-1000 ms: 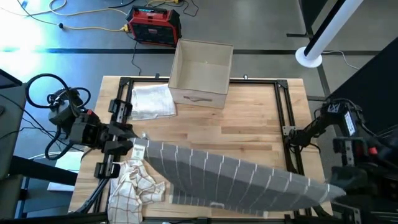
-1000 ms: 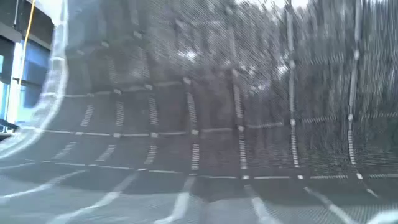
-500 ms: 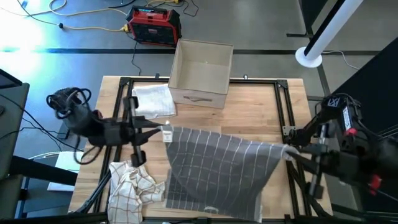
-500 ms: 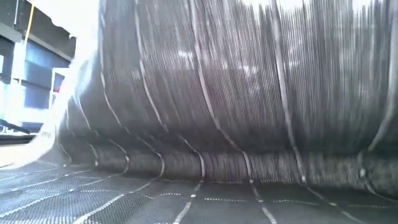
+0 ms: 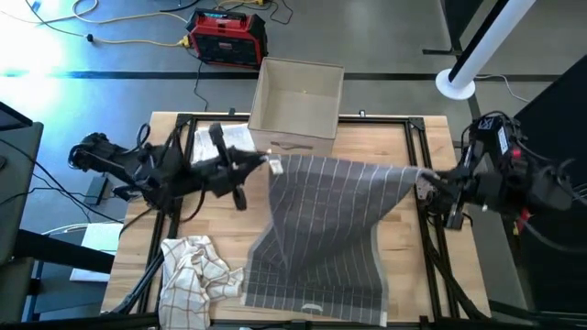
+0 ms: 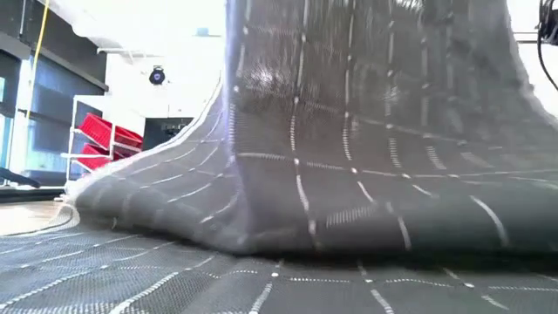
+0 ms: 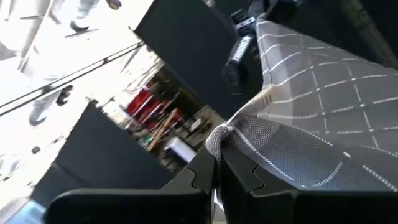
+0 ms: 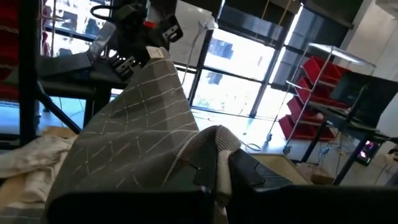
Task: Fold towel
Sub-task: Fold the gray towel
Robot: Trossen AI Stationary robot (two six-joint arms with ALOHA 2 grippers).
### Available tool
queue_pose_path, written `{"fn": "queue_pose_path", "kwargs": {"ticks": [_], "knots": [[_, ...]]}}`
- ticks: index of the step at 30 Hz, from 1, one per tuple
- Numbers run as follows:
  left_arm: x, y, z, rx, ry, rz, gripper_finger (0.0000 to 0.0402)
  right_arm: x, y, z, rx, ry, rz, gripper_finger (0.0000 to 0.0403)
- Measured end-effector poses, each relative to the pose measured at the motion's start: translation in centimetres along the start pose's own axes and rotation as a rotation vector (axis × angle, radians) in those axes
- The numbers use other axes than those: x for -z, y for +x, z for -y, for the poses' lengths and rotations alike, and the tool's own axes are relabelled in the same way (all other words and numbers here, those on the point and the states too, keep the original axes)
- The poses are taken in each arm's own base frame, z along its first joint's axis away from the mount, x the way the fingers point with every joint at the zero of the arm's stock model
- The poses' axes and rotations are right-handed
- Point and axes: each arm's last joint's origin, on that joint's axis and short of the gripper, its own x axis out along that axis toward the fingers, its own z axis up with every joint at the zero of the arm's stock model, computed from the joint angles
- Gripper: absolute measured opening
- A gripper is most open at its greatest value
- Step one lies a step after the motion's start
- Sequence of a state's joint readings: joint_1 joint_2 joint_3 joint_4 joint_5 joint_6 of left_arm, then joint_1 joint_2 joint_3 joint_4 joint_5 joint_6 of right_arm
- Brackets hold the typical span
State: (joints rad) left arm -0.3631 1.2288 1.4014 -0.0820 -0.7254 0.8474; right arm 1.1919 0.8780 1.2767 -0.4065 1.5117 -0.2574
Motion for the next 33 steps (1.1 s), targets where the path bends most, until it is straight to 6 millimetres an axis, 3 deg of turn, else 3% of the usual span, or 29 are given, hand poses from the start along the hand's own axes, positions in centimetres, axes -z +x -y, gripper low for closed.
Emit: {"fn": "queue_pose_path", "kwargs": {"ticks": [4,10,23,27,33], "knots": [[1.5,1.1,-0.7,-0.035,0.047,-0.091,0.0,0.8,-0.1,1.8,0.001,-0.019,0.001,0.0],[3.7,2.2,-1.3,-0.03,0.08,-0.223,0.0,2.6,-0.2,2.8,-0.016,-0.024,-0.002,0.0],[8.8,3.9,-3.0,0.165,-0.081,-0.348,0.0,8.1,-0.4,4.5,-0.113,0.154,-0.12,0.0],[10.7,3.6,-1.4,0.276,-0.163,-0.433,0.0,9.0,-0.5,3.5,-0.2,0.245,-0.226,0.0],[13.2,2.7,3.4,0.467,-0.266,-0.563,0.0,12.2,-0.5,-0.8,-0.286,0.369,-0.392,0.0]]}}
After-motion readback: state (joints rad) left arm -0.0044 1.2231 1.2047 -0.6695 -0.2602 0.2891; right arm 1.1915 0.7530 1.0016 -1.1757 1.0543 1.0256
